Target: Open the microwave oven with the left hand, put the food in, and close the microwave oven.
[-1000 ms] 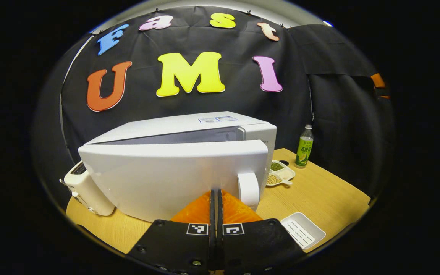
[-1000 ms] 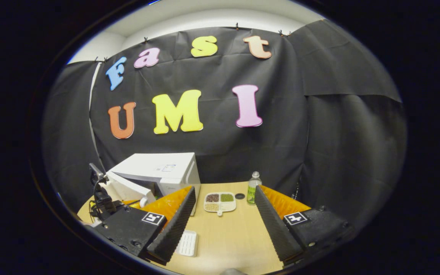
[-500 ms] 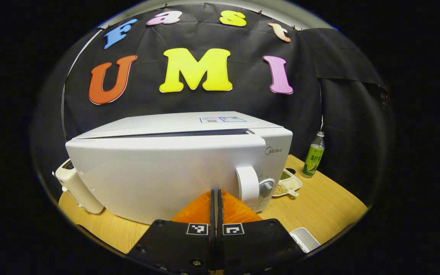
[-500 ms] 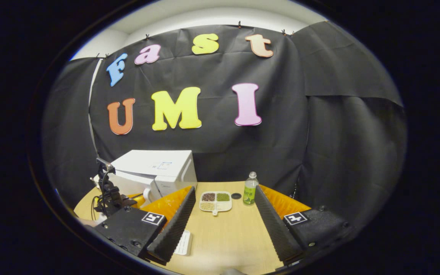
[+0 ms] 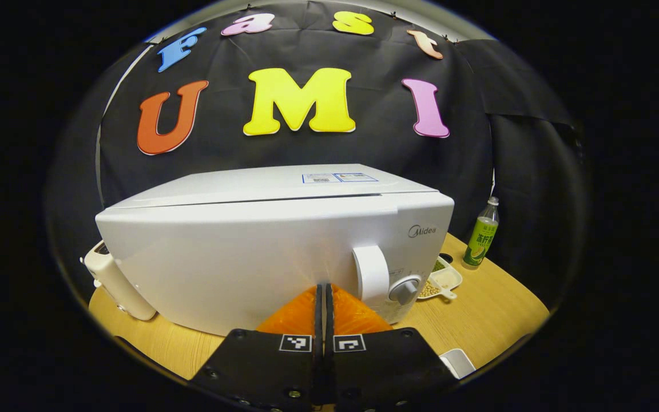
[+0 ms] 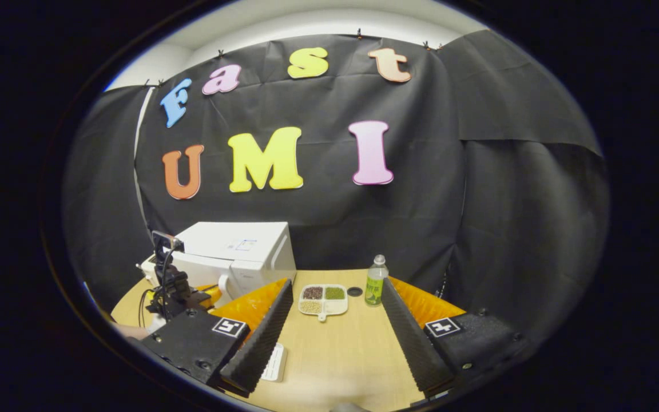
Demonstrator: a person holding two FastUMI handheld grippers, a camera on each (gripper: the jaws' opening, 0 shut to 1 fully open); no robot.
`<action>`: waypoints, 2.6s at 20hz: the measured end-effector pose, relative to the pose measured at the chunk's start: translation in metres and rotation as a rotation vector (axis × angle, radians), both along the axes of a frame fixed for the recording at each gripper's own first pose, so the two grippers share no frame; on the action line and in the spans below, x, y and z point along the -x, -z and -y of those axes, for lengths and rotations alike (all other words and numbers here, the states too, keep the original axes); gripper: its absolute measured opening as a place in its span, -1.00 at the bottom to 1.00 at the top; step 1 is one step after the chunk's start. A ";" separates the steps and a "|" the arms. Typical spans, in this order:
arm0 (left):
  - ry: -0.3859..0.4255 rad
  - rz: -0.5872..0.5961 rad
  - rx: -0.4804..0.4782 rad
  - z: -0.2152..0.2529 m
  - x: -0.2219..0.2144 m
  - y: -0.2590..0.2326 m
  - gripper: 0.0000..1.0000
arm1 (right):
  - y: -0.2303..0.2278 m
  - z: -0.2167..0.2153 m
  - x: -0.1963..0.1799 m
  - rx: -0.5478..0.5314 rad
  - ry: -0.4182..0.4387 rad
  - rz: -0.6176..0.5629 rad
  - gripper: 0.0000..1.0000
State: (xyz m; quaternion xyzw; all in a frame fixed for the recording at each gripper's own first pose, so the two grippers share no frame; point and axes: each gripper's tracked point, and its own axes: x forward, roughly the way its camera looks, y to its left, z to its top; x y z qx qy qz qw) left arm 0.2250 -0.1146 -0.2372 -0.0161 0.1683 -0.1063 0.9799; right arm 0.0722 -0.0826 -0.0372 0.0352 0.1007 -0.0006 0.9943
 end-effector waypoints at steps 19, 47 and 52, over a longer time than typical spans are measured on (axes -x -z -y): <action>-0.106 0.019 -0.047 -0.034 0.039 -0.043 -0.82 | -0.017 0.001 0.004 0.035 -0.104 0.080 0.97; -0.216 0.289 0.047 -0.178 0.248 -0.259 0.92 | -0.084 -0.073 0.100 0.044 0.002 0.240 0.97; -0.252 0.323 0.032 -0.194 0.256 -0.275 0.92 | -0.092 -0.089 0.102 0.062 -0.008 0.245 0.97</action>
